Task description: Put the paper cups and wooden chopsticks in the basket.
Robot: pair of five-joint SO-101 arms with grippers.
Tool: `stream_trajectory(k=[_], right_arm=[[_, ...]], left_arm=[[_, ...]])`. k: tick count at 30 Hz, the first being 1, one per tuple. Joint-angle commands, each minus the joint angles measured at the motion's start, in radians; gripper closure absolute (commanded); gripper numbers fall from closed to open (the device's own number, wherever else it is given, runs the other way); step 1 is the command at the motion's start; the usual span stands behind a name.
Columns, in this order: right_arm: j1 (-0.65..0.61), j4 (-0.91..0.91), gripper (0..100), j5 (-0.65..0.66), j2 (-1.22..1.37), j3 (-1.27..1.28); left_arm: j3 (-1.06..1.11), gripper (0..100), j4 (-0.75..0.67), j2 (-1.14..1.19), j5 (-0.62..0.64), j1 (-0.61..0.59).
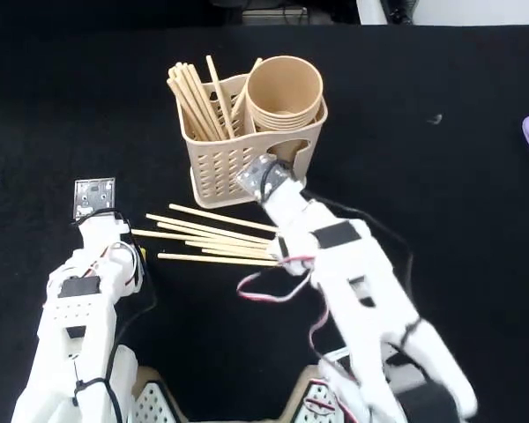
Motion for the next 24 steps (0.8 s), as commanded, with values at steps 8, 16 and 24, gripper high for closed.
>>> stream_trajectory(k=[8,16,24], right_arm=[[-0.181,0.109,75.3,0.084,0.001,0.041],[-0.163,0.034,79.9,0.133,0.282,-0.053],[-0.158,0.037,94.4,0.152,0.185,-0.008]], left_arm=[[-0.007,83,-0.015,-0.018,-0.008,0.013],[-0.007,83,-0.015,-0.018,-0.008,0.013],[-0.007,83,-0.015,-0.018,-0.008,0.013]])
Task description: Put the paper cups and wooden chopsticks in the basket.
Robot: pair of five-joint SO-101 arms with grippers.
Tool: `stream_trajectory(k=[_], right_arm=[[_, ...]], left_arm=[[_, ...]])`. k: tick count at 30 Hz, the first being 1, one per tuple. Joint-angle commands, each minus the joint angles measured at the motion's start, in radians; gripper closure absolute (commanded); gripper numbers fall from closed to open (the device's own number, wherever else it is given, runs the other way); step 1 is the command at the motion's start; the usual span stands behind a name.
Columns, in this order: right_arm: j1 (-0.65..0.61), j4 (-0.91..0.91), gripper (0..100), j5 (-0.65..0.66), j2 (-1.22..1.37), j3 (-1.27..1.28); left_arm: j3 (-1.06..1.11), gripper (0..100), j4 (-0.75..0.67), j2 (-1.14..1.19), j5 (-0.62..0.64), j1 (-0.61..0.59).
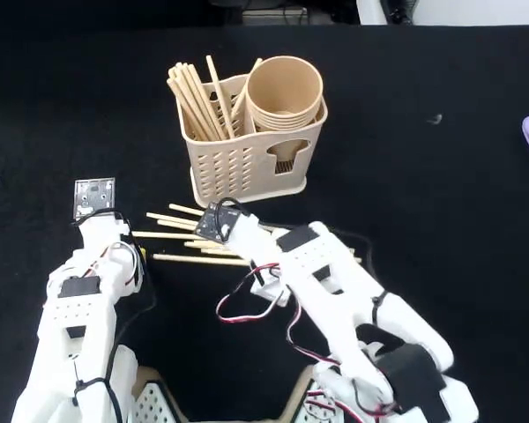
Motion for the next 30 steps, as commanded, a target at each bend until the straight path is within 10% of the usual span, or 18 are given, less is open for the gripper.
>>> stream_trajectory(k=[1,14,30], right_arm=[[0.005,-0.006,95.9,0.015,-0.097,0.028],[0.008,0.003,72.5,0.015,-0.274,0.071],[0.118,-0.114,78.6,0.017,0.074,-0.068]], left_arm=[[-0.007,83,-0.015,-0.018,-0.008,0.013],[-0.007,83,-0.015,-0.018,-0.008,0.013],[-0.007,83,-0.015,-0.018,-0.008,0.013]])
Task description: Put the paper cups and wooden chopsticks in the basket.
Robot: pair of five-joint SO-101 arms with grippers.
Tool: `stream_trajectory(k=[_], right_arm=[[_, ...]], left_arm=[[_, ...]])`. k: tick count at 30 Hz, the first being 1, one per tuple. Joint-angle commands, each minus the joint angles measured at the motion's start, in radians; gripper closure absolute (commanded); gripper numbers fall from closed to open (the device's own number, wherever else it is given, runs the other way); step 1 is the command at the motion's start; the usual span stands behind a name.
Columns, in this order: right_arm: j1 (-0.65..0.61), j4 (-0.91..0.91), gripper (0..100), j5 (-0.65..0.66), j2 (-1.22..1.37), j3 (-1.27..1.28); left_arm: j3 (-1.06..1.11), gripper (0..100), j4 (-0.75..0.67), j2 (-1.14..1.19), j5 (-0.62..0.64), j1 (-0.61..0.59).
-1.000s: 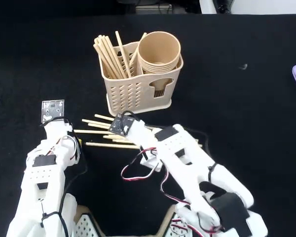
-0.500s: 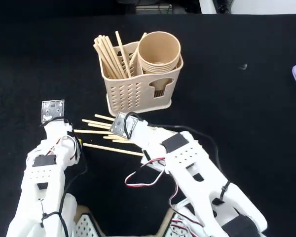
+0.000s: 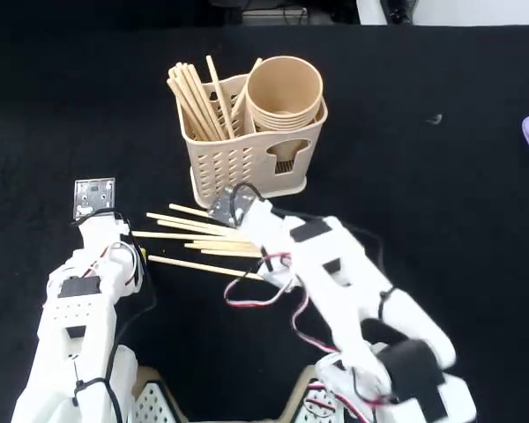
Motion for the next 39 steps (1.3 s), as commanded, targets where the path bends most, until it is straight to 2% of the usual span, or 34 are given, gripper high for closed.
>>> stream_trajectory(k=[1,4,6,11,17,27,36,39], right_arm=[[0.015,-0.017,83.5,0.011,-0.004,-0.042],[0.015,-0.017,99.5,0.009,-0.05,-0.03],[0.018,-0.015,96.8,0.009,-0.099,-0.007],[0.014,0.017,98.8,0.009,-0.263,0.067],[-0.049,0.068,98.7,0.008,-0.426,0.145],[-0.023,0.048,98.8,0.072,-0.438,0.217],[-0.127,-0.018,98.5,-0.037,-0.437,0.223],[-0.126,-0.009,91.6,-0.04,-0.437,0.231]], left_arm=[[-0.007,83,-0.015,-0.018,-0.008,0.013],[-0.007,83,-0.015,-0.018,-0.008,0.013],[-0.007,83,-0.015,-0.018,-0.008,0.013],[-0.007,83,-0.015,-0.018,-0.008,0.013],[-0.007,83,-0.015,-0.018,-0.008,0.013],[-0.007,83,-0.015,-0.018,-0.008,0.013],[-0.007,83,-0.015,-0.018,-0.008,0.013],[-0.007,83,-0.015,-0.018,-0.008,0.013]])
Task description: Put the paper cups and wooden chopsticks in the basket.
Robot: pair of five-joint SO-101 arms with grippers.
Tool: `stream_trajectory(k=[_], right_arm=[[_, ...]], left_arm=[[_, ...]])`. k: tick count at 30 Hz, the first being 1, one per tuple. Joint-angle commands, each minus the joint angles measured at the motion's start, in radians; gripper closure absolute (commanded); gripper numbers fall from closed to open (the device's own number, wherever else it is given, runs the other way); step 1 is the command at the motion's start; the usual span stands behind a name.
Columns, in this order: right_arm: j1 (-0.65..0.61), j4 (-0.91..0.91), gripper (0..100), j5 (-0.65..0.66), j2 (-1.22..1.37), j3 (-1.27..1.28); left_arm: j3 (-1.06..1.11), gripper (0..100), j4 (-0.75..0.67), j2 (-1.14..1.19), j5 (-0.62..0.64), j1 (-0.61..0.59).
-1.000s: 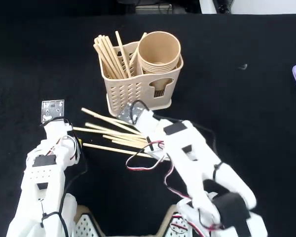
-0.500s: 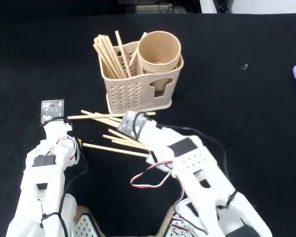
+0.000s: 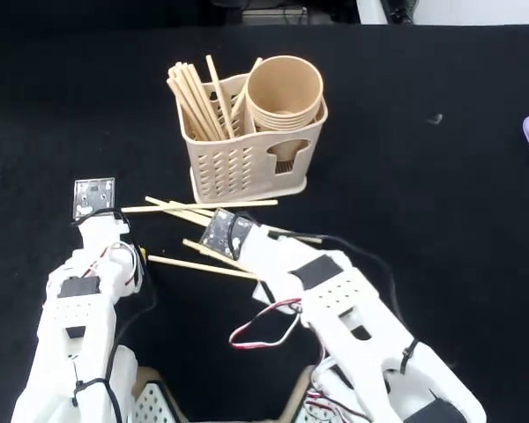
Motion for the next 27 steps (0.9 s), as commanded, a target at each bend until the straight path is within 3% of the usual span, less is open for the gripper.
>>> stream_trajectory(k=[1,4,10,17,23,27], right_arm=[[-0.014,-0.014,88.0,-0.014,-0.033,0.005],[-0.015,-0.018,82.2,-0.014,-0.033,0.021],[-0.017,-0.021,82.2,-0.008,-0.012,0.033],[-0.015,-0.084,82.2,-0.008,0.2,-0.036],[-0.012,-0.089,98.9,-0.012,0.245,-0.082],[0.005,-0.057,98.8,-0.014,0.182,-0.094]], left_arm=[[-0.007,83,-0.015,-0.018,-0.008,0.013],[-0.007,83,-0.015,-0.018,-0.008,0.013],[-0.007,83,-0.015,-0.018,-0.008,0.013],[-0.007,83,-0.014,-0.018,-0.008,0.013],[-0.007,83,-0.014,-0.018,-0.008,0.013],[-0.007,83,-0.015,-0.018,-0.008,0.013]])
